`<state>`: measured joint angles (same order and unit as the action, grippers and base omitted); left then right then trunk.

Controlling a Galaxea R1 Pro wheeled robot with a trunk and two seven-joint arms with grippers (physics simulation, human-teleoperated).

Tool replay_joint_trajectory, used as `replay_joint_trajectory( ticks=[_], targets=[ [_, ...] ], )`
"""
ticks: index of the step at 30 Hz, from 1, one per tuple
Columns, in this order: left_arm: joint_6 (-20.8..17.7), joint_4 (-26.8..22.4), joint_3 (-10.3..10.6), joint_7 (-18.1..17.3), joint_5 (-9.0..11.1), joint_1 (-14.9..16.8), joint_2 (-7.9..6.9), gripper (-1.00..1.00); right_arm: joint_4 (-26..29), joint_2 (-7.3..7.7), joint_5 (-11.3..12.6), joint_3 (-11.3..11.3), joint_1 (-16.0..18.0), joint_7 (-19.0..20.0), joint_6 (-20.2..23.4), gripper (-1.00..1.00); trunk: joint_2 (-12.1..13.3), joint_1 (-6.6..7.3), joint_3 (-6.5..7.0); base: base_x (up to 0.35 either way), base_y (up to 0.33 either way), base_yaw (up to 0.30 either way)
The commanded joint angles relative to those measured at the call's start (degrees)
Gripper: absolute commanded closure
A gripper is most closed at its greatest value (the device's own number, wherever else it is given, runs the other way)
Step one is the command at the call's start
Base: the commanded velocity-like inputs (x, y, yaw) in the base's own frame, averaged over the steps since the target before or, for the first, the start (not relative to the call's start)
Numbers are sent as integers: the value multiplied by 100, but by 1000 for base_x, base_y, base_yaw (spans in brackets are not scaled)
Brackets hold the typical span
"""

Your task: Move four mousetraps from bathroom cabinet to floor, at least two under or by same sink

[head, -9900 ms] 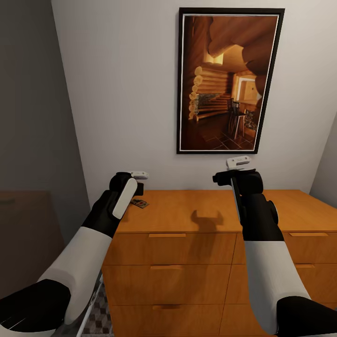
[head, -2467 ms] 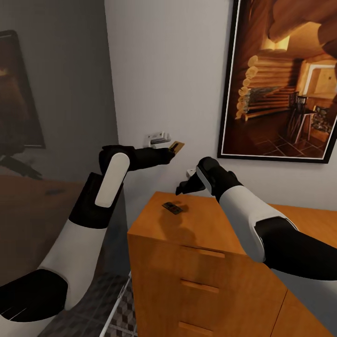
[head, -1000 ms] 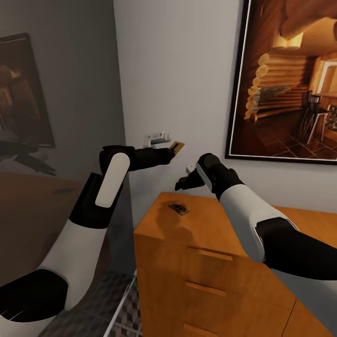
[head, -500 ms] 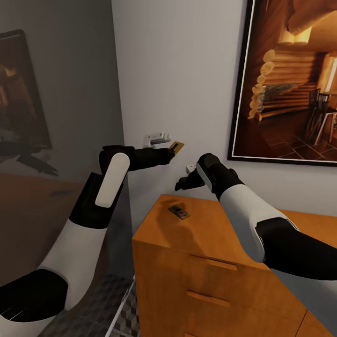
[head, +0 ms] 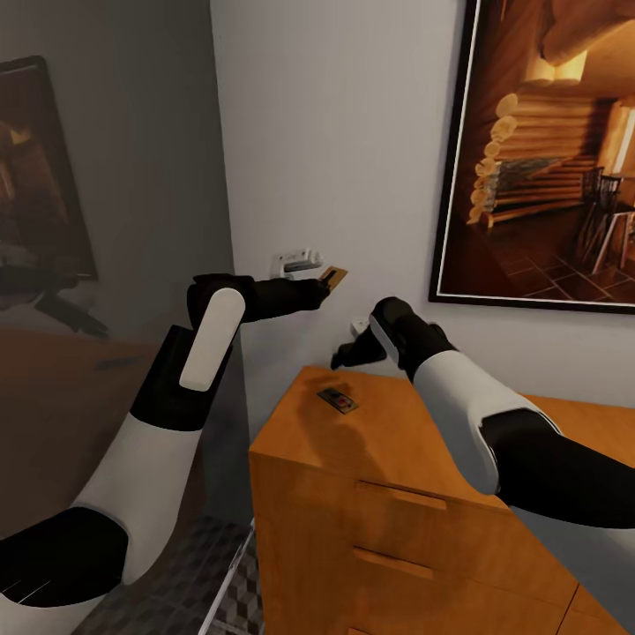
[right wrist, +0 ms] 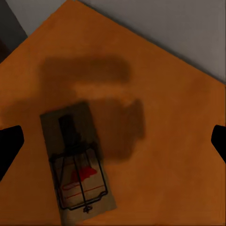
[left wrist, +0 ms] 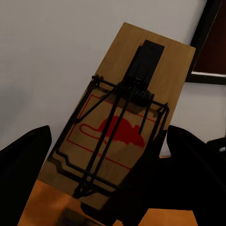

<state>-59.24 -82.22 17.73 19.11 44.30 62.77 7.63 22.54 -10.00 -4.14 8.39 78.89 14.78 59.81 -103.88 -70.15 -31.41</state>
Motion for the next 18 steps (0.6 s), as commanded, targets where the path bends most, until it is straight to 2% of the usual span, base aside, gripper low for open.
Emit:
replay_joint_trajectory(
  ticks=[1, 7, 18],
  targets=[
    [-14, -4, 2, 61, 58, 6, 1, 100, -62, 0, -45, 12, 4, 37, 19, -100, -4, 1, -7, 0, 0, 0],
    [-12, -4, 1, 59, 60, 6, 1, 100, -502, 0, -50, 13, 4, 48, 19, -100, -4, 1, -7, 0, 0, 0],
    [-17, -4, 2, 58, 61, 6, 2, 100, -590, 0, -51, 29, 4, 202, 19, -100, -4, 1, -7, 0, 0, 0]
  ],
)
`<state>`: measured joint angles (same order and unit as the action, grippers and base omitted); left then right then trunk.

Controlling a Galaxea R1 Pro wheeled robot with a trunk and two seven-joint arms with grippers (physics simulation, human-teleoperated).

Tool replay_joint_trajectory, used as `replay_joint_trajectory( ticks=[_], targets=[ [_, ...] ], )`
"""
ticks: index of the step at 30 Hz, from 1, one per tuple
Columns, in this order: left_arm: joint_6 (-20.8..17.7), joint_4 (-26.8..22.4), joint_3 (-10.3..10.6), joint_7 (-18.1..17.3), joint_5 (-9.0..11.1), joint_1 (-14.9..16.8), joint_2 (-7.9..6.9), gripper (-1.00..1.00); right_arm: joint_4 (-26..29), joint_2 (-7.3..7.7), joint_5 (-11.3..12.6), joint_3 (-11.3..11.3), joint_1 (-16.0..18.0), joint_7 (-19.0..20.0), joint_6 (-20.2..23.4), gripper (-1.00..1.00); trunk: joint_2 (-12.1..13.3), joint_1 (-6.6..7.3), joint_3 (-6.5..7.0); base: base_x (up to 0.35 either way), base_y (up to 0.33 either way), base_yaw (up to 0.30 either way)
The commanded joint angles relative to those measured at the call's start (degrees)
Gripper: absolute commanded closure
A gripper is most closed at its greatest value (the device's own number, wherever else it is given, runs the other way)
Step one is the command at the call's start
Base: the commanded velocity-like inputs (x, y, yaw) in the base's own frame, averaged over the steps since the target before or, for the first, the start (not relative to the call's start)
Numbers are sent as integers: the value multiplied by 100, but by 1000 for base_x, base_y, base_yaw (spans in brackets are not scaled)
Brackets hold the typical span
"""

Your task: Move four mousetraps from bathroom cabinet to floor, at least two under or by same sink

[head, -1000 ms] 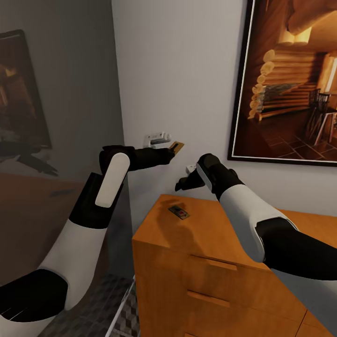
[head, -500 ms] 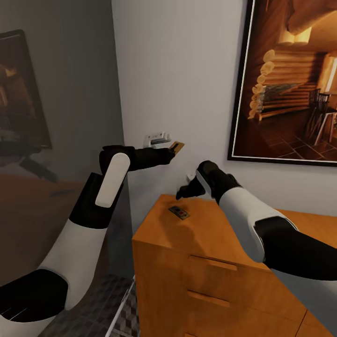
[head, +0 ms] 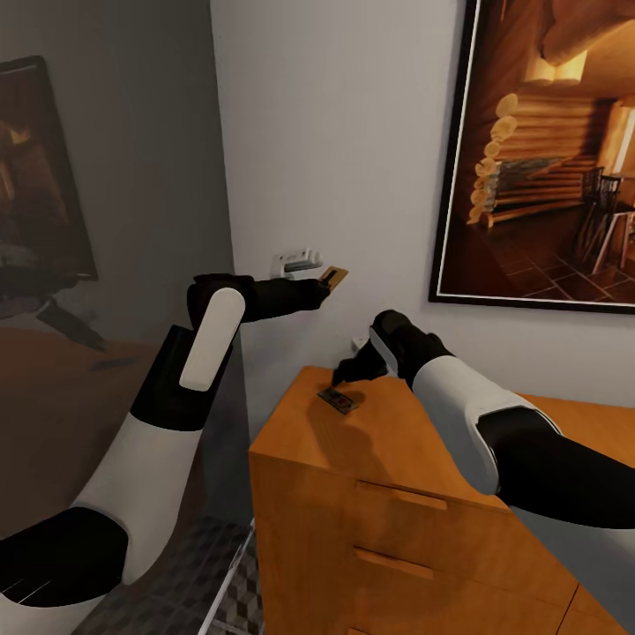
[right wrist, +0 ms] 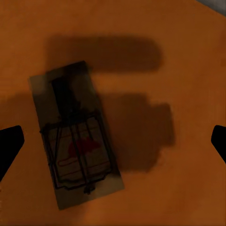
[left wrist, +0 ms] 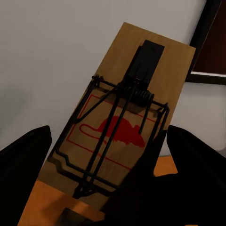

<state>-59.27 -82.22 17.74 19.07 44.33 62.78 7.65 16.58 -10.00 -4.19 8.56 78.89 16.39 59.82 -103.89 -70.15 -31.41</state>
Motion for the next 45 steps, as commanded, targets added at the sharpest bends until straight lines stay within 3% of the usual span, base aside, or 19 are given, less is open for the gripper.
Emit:
replay_joint_trajectory(
  ticks=[1, 45],
  targets=[
    [-14, -4, 2, 61, 58, 5, 0, 100, 16, 0, -47, 14, 4, 68, 18, -100, -3, 0, -7, 0, 0, 0],
    [-15, -4, 2, 52, 66, 6, -1, 100, 56, 0, -81, -3, 4, 145, 18, -100, -3, 0, -7, 0, 0, 37]
  ],
)
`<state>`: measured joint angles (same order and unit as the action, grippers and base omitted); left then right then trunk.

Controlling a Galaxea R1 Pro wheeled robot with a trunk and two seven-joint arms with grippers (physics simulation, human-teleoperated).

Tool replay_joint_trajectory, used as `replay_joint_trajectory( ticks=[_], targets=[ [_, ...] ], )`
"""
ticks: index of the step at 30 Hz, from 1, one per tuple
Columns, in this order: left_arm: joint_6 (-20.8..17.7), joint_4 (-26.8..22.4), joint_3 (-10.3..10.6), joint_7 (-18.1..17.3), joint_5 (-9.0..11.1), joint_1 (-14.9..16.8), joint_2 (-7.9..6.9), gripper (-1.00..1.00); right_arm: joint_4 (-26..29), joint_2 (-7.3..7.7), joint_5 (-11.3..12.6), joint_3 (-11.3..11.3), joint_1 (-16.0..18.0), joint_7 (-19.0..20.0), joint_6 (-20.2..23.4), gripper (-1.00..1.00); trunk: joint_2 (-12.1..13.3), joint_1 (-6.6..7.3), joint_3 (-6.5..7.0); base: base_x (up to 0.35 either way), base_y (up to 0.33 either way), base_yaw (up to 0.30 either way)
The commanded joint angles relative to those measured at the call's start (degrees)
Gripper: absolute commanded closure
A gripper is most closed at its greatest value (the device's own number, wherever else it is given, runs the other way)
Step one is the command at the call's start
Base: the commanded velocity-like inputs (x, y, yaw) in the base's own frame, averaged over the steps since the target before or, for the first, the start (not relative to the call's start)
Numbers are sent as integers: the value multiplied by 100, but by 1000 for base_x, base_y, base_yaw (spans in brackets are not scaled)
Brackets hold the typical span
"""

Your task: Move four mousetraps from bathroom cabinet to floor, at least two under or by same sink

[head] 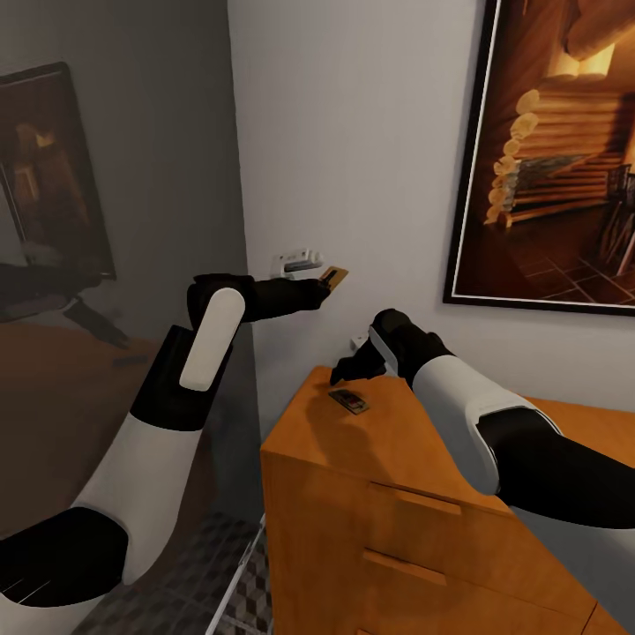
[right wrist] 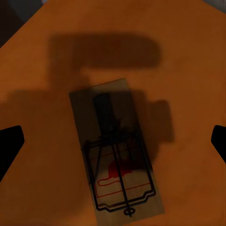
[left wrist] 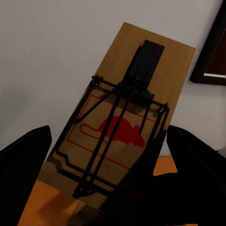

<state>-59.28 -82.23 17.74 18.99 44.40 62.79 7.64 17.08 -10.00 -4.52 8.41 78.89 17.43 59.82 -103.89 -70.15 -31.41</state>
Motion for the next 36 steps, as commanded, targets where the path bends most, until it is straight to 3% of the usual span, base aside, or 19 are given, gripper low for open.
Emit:
replay_joint_trajectory(
  ticks=[1, 36],
  targets=[
    [-14, -4, 2, 61, 58, 4, 0, 100, 6, 0, -48, 12, 4, 41, 18, -100, -3, 0, -7, 0, 0, 0],
    [-14, -9, 2, 66, 53, 2, 3, 100, -104, 0, -82, 28, 4, 6, 18, -100, -3, 0, -7, 0, 0, 0]
  ],
)
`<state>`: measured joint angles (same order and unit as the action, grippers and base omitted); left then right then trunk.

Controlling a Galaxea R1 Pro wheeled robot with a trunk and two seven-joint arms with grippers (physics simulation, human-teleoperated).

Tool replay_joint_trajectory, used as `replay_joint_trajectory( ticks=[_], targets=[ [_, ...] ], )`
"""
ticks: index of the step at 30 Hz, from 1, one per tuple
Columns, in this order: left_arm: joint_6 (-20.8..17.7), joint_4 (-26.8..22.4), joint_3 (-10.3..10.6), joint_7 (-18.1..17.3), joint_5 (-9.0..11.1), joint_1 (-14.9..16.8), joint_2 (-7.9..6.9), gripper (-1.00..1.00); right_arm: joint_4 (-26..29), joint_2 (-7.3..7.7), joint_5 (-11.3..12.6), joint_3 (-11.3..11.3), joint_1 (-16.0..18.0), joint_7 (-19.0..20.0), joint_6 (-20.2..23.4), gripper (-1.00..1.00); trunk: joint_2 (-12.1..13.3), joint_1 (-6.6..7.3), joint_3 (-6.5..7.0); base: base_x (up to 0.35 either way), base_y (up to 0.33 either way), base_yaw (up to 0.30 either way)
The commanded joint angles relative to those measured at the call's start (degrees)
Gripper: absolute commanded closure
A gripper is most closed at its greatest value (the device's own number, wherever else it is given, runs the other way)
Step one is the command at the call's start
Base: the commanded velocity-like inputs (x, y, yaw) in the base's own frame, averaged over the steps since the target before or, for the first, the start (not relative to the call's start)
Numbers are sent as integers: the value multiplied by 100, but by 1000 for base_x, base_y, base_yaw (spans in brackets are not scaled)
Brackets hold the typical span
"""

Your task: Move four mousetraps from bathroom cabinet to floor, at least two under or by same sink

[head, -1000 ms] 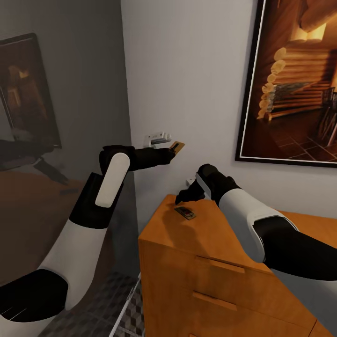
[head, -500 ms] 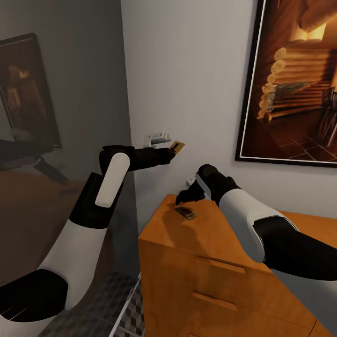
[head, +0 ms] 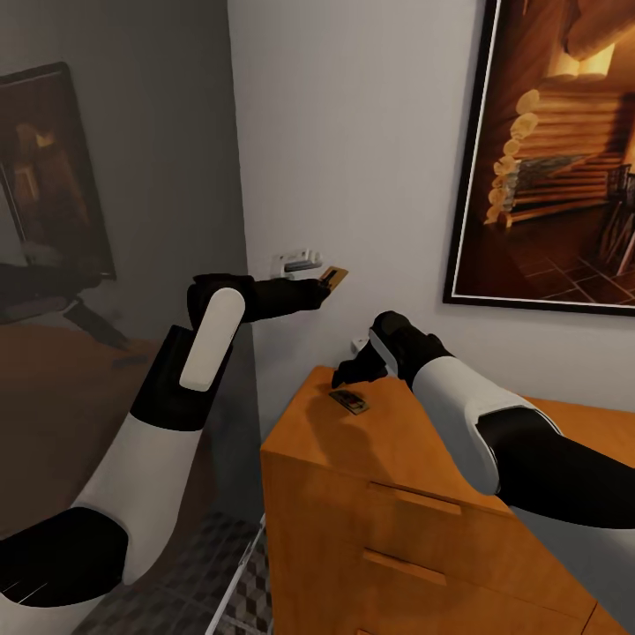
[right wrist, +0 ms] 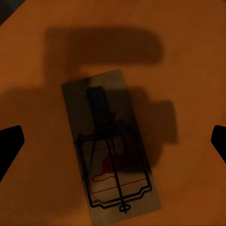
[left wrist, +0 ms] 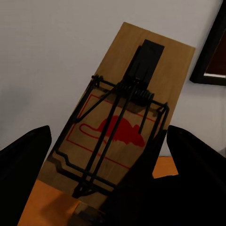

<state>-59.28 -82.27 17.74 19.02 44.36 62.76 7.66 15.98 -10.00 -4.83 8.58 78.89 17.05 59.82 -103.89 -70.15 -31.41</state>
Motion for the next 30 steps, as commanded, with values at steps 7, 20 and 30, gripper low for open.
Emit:
replay_joint_trajectory(
  ticks=[7, 20, 30],
  targets=[
    [-16, -1, 2, 65, 62, 6, -1, 100, 2, 0, -37, 19, 4, 44, 18, -100, -3, 0, -7, 0, 0, 0],
    [-14, 2, 2, 67, 63, 8, -2, 100, -188, 0, -28, 18, 4, 44, 18, -100, -3, 0, -7, 0, 0, 0],
    [-14, 9, 2, 67, 64, 7, -2, 100, -740, 0, -46, 39, 4, 43, -62, -100, -3, 0, -7, 0, 0, 0]
  ],
)
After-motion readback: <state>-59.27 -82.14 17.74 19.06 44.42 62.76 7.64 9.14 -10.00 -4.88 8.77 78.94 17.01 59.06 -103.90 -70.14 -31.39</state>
